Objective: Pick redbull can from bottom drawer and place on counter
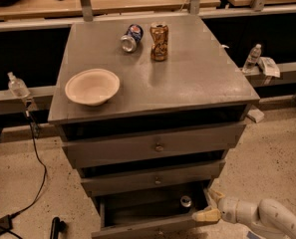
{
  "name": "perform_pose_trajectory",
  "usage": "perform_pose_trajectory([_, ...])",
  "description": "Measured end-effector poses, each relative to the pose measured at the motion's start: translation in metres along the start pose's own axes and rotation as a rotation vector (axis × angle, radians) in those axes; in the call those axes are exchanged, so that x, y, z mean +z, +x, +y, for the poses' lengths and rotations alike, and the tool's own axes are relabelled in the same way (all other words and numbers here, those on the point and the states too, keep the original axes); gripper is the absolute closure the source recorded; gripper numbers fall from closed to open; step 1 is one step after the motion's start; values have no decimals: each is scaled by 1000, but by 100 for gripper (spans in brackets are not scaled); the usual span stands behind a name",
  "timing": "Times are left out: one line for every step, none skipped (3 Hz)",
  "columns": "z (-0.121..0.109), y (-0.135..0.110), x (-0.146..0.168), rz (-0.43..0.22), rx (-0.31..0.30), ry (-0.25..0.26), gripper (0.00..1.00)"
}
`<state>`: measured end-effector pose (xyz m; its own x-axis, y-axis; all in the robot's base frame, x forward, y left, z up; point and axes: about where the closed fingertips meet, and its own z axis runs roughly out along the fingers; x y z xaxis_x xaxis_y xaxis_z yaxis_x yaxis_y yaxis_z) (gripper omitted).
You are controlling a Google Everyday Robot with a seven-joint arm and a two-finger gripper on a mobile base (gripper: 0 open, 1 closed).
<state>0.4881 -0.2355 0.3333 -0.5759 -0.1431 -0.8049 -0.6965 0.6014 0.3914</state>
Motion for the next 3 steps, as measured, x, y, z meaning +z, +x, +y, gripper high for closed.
perform_pose_trajectory([0, 0, 1, 1, 0, -2, 0])
perform_pose_trajectory([-8, 5, 12, -5, -75, 65, 0])
perform_pose_trajectory([-34, 14, 47, -5, -265, 194, 0])
